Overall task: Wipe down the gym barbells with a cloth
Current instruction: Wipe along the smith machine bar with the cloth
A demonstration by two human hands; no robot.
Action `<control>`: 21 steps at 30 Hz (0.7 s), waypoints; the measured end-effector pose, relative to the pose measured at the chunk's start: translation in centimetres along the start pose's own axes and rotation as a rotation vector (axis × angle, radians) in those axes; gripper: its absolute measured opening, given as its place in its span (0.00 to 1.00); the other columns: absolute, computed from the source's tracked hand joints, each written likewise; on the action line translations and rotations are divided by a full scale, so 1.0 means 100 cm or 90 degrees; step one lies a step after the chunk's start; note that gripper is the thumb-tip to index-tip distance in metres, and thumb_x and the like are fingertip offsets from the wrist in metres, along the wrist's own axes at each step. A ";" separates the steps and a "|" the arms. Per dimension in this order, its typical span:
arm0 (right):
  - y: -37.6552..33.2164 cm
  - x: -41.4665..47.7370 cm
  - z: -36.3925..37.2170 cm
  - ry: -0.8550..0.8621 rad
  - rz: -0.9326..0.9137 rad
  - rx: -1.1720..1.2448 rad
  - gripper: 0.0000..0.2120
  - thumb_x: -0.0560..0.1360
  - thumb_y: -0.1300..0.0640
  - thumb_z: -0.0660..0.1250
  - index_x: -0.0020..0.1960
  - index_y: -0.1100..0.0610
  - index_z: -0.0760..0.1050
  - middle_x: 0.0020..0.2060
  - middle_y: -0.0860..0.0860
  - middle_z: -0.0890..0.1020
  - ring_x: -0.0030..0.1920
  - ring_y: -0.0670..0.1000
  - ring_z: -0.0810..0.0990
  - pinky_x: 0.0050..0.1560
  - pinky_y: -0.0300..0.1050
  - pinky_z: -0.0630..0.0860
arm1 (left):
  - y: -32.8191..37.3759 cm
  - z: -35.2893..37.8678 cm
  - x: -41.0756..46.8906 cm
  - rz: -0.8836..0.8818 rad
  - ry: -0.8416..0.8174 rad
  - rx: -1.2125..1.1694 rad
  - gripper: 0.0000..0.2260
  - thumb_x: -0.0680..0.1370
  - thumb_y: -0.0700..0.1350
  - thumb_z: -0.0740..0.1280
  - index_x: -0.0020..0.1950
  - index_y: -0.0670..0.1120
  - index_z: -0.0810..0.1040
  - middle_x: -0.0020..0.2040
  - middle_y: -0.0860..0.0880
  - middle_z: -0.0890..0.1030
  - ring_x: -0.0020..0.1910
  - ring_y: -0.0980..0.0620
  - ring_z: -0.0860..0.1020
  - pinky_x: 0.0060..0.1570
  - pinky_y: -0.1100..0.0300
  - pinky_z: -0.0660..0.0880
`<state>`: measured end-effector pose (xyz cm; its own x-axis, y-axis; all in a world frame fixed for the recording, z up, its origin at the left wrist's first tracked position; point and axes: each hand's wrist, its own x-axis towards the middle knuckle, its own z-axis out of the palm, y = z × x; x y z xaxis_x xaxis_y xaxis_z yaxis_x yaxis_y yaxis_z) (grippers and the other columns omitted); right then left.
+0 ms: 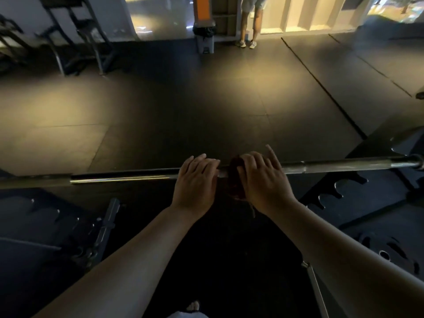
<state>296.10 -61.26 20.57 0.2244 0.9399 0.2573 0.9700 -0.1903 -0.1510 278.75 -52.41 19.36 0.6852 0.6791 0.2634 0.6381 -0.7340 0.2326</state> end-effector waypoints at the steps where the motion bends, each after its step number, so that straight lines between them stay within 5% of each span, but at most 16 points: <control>1: -0.009 0.004 -0.002 -0.017 0.038 0.009 0.22 0.83 0.45 0.49 0.65 0.55 0.73 0.62 0.54 0.79 0.67 0.55 0.76 0.80 0.59 0.53 | 0.001 0.000 0.000 -0.006 -0.008 0.004 0.20 0.81 0.47 0.59 0.73 0.45 0.72 0.71 0.47 0.76 0.76 0.46 0.67 0.79 0.47 0.56; 6: -0.030 -0.008 0.010 -0.054 -0.007 -0.001 0.29 0.80 0.45 0.62 0.77 0.58 0.65 0.74 0.57 0.70 0.77 0.62 0.64 0.79 0.62 0.58 | 0.003 -0.005 -0.003 -0.015 -0.029 -0.019 0.23 0.81 0.51 0.56 0.75 0.46 0.69 0.74 0.48 0.73 0.78 0.48 0.64 0.80 0.48 0.53; 9: -0.001 -0.005 0.001 -0.025 -0.049 -0.023 0.23 0.82 0.45 0.56 0.71 0.56 0.70 0.68 0.54 0.76 0.70 0.56 0.73 0.77 0.55 0.62 | 0.003 -0.004 -0.002 -0.016 -0.012 -0.019 0.21 0.82 0.48 0.55 0.74 0.46 0.70 0.73 0.48 0.74 0.78 0.48 0.65 0.80 0.49 0.53; 13: -0.012 0.002 -0.007 -0.021 0.075 0.029 0.18 0.85 0.45 0.52 0.66 0.53 0.71 0.65 0.53 0.76 0.69 0.55 0.72 0.79 0.53 0.56 | 0.007 -0.001 0.000 -0.039 -0.010 -0.008 0.20 0.82 0.49 0.55 0.73 0.46 0.71 0.72 0.48 0.75 0.77 0.48 0.65 0.80 0.48 0.52; 17: -0.041 -0.015 0.013 -0.044 0.045 0.040 0.33 0.78 0.48 0.68 0.78 0.59 0.62 0.76 0.57 0.66 0.80 0.63 0.56 0.80 0.61 0.47 | 0.006 0.000 -0.002 -0.022 -0.019 -0.011 0.23 0.81 0.52 0.60 0.75 0.46 0.70 0.73 0.47 0.74 0.78 0.47 0.64 0.80 0.48 0.51; 21: -0.007 -0.015 0.009 -0.033 -0.037 0.018 0.29 0.77 0.50 0.66 0.75 0.60 0.66 0.72 0.58 0.72 0.76 0.59 0.67 0.78 0.57 0.61 | 0.007 -0.006 0.000 -0.018 -0.036 -0.008 0.24 0.82 0.52 0.54 0.76 0.46 0.68 0.75 0.47 0.71 0.80 0.48 0.60 0.81 0.48 0.49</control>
<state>295.01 -62.32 19.45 0.1624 0.9626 0.2169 0.9780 -0.1278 -0.1652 278.99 -52.92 20.04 0.6862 0.6982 0.2042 0.6529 -0.7149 0.2503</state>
